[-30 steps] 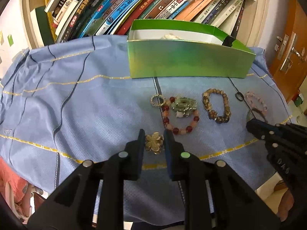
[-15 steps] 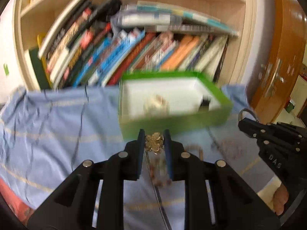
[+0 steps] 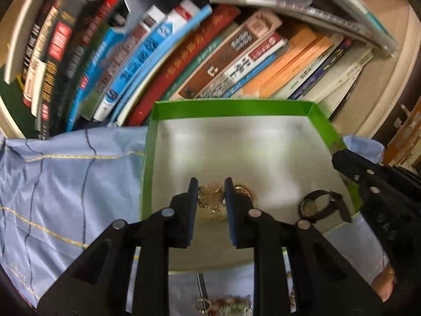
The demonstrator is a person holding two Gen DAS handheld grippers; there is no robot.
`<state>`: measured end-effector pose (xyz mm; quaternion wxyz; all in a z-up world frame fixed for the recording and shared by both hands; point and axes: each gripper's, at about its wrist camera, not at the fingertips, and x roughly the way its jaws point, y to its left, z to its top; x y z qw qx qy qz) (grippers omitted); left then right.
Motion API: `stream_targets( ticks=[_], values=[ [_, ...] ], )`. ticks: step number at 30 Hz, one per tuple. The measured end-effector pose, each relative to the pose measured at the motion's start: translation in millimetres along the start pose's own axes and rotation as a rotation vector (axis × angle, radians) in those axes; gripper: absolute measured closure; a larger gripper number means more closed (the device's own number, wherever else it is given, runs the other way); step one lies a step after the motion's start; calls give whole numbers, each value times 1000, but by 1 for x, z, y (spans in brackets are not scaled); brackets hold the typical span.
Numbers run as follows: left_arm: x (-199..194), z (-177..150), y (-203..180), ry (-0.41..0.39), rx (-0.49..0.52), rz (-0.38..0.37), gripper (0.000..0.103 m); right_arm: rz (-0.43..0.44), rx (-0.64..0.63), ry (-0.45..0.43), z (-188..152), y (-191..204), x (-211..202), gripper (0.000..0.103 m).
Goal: Organize jewelry
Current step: 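Carry the charm and bangle into the green box and open both tools, then move the left tool to the red bead bracelet while the right tool approaches the pink bead bracelet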
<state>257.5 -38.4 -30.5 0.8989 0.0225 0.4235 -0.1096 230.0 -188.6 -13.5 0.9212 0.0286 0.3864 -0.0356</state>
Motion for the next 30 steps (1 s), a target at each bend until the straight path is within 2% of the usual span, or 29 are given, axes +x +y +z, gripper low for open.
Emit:
stream_targets(
  ticks=[2, 3, 4, 5, 9, 14, 15, 17, 19, 27, 30],
  values=[
    [0, -2, 1, -7, 2, -5, 52, -1, 15, 14, -4, -5, 3, 58],
    [-5, -4, 1, -24, 5, 0, 41, 22, 28, 0, -6, -10, -3, 50],
    [-13, -6, 1, -51, 17, 18, 39, 35, 36, -28, -8, -15, -13, 40],
    [-19, -9, 2, -62, 24, 32, 39, 40, 42, -49, -10, -19, -22, 37],
    [-63, -39, 11, -120, 12, 71, 32, 78, 81, -107, -37, -51, -73, 37],
    [-97, -99, 15, -180, 7, 118, 32, 7, 95, -68, -100, -77, -91, 37],
    [-97, -112, 15, -175, 3, 121, 33, -10, 91, -46, -115, -79, -88, 38],
    [-91, -130, 10, -141, 8, 109, 44, -30, 82, -9, -140, -81, -80, 49],
    [-85, -140, 8, -107, 19, 86, 47, -18, 87, 41, -156, -82, -71, 56],
    [-63, -160, 6, -29, 39, 82, 48, -20, 63, 94, -163, -66, -45, 59],
    [-55, -164, 7, -4, 44, 83, 49, -32, 43, 108, -165, -57, -38, 72]
  ],
)
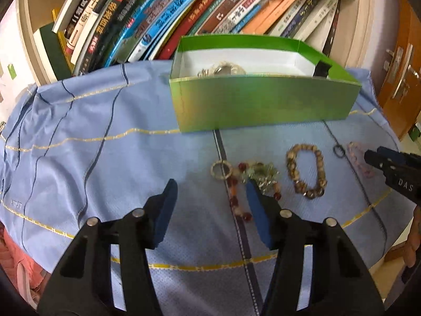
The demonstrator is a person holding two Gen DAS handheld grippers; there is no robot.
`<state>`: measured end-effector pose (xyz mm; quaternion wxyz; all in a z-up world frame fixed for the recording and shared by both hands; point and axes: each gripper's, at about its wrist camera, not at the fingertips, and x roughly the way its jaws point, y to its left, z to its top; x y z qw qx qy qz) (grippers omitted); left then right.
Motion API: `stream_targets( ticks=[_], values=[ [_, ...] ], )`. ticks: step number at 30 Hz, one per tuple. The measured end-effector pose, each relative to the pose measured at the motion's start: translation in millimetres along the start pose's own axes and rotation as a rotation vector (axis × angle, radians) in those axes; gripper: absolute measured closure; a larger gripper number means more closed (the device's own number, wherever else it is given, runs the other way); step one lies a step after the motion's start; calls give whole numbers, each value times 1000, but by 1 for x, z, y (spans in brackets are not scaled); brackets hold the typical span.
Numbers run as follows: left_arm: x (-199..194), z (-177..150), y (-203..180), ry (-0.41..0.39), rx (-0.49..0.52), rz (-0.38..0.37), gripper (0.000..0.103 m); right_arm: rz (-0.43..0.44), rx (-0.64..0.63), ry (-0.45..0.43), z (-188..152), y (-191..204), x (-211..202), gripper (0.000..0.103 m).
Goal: Organize jewelry
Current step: 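Move the left tool to the red bead bracelet while the right tool approaches the pink bead bracelet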
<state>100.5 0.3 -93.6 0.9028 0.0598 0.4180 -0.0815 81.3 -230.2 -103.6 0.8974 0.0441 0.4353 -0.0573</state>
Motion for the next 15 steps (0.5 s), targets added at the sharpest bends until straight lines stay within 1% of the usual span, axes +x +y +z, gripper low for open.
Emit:
stream_targets(
  ticks=[2, 5, 8, 9, 10, 11, 13, 15],
  values=[
    [6, -3, -3, 20, 3, -6, 57, 8, -6, 12, -2, 1, 2, 80],
    [15, -5, -6, 47, 7, -20, 58, -1, -19, 8, -5, 6, 3, 84],
    [15, -5, -9, 44, 11, -22, 59, 7, -34, 6, -9, 10, 0, 89],
    [16, -5, -9, 43, 13, -26, 59, 9, -38, 6, -9, 12, 0, 89],
    [15, -5, -10, 41, 20, -28, 64, 13, -42, 6, -11, 14, -1, 90],
    [14, -6, -12, 42, 24, -37, 73, 17, -44, 5, -12, 16, -2, 91],
    [13, -7, -14, 46, 25, -47, 83, 27, -45, 6, -16, 18, -4, 91],
    [9, -10, -16, 46, 42, -29, 87, 45, -46, 9, -20, 20, -8, 92]
  ],
)
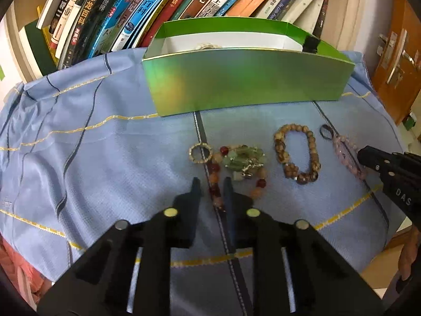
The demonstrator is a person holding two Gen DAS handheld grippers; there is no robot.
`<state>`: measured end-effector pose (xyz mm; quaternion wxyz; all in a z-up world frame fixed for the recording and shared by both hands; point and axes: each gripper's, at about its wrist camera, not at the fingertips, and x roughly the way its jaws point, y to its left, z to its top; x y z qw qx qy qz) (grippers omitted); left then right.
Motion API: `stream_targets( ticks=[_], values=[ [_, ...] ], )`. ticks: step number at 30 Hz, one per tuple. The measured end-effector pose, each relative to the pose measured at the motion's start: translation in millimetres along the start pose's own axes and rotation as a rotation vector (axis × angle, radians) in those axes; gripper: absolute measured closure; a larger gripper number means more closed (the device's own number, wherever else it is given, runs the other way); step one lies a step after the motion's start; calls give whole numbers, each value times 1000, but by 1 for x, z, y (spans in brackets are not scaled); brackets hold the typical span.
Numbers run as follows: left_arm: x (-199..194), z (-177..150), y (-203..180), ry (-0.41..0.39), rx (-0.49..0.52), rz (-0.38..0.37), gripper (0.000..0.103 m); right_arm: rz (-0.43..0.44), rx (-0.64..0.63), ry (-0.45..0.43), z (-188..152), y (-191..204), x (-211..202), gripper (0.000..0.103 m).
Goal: Organize jewelry
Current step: 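Move the left tool to the red bead bracelet while the right tool approaches the pink bead bracelet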
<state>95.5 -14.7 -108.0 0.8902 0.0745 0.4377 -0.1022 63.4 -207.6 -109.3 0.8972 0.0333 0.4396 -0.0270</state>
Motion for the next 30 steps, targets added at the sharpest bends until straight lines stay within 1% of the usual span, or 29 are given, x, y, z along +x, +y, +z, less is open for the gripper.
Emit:
stream_targets(
  ticks=[5, 9, 10, 12, 13, 15, 17, 20, 24, 26, 28, 30],
  values=[
    [-11, -11, -2, 4, 19, -2, 89, 8, -11, 4, -12, 4, -10, 92],
    [-27, -10, 7, -39, 4, -14, 89, 0, -7, -1, -13, 2, -13, 92],
    [-28, -7, 8, -48, 5, -12, 88, 4, 2, 6, -12, 1, -11, 92],
    [-27, -3, 4, -49, 12, -16, 83, 7, 12, 10, -12, 1, -9, 91],
    [-26, -2, 0, -50, 21, -26, 80, 5, 13, 9, -12, 1, -9, 90],
    [-22, -2, -8, -39, 37, -44, 76, 6, 22, 7, -12, 1, -9, 85],
    [-15, -1, -16, -26, 48, -52, 73, -14, 18, 1, -12, 3, -10, 77],
    [-8, 1, -21, -22, 41, -46, 70, -15, 16, 4, -11, 3, -8, 73],
    [-4, 4, -23, -16, 43, -44, 70, -19, 9, 1, -10, 5, -7, 70],
    [-1, 3, -25, -8, 50, -45, 70, -19, 8, 0, -10, 6, -6, 66],
    [1, 3, -25, -12, 55, -32, 70, -19, 5, -1, -10, 7, -6, 64],
    [2, 3, -25, -10, 51, -35, 70, -27, 0, -3, -10, 9, -5, 64]
  ],
)
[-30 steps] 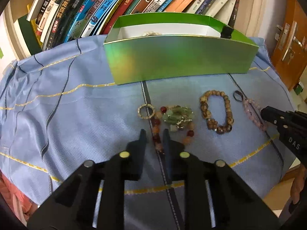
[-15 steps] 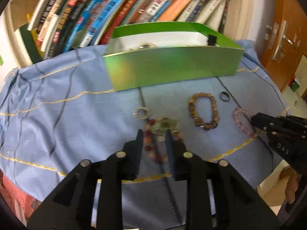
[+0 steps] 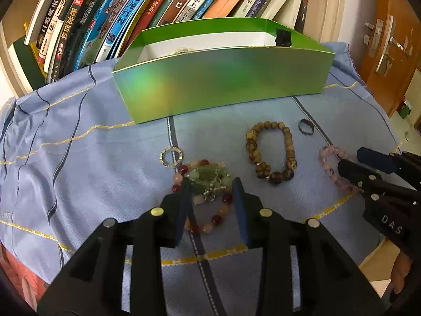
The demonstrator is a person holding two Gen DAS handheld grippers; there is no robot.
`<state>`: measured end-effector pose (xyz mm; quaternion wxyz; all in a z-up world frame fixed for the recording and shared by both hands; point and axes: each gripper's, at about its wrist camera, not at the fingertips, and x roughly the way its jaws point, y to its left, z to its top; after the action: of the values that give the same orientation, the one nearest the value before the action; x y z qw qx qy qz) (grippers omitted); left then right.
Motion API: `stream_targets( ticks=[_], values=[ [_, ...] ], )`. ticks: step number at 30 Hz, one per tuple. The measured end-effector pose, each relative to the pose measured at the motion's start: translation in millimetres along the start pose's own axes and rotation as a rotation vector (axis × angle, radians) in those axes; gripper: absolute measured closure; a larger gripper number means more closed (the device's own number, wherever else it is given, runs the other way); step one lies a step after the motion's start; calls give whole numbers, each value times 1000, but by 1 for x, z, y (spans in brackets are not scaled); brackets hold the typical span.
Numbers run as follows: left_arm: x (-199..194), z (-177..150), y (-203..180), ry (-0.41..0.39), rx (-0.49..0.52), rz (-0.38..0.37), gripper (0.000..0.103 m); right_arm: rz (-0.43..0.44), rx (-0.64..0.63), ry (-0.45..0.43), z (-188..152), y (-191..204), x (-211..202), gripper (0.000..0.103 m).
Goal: Organize jewelry
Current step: 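Move the left tool to the red bead bracelet while the right tool approaches the pink bead bracelet, then close the left tool on the red bead bracelet while the right tool grips the pink bead bracelet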
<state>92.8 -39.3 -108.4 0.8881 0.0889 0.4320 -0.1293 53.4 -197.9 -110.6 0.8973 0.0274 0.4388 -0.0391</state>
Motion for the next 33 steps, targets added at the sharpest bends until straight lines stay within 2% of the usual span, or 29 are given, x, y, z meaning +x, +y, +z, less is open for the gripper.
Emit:
stream_targets(
  ticks=[8, 18, 19, 23, 25, 27, 29, 33],
  values=[
    [1, 0, 1, -3, -1, -10, 74, -6, -2, -8, 1, 1, 0, 64],
    [0, -1, 1, -1, -6, -11, 74, -5, -5, -12, 1, 1, 1, 64],
    [0, -1, 1, -1, -6, -10, 74, -3, -7, -15, 1, 1, 1, 67],
    [0, -1, 2, 0, -9, -13, 74, 9, -13, -18, 0, 3, 0, 86],
    [-2, -1, 5, -5, -23, -17, 75, 15, -12, -16, 0, 4, -1, 92],
    [-7, 1, 12, -18, -47, -18, 76, 15, -11, -16, 0, 3, -1, 92],
    [-14, 3, 20, -37, -70, -11, 85, 14, -10, -16, 0, 4, -1, 92],
    [-32, 8, 33, -81, -96, -2, 86, 14, 0, -14, 0, 2, -1, 92]
  ],
)
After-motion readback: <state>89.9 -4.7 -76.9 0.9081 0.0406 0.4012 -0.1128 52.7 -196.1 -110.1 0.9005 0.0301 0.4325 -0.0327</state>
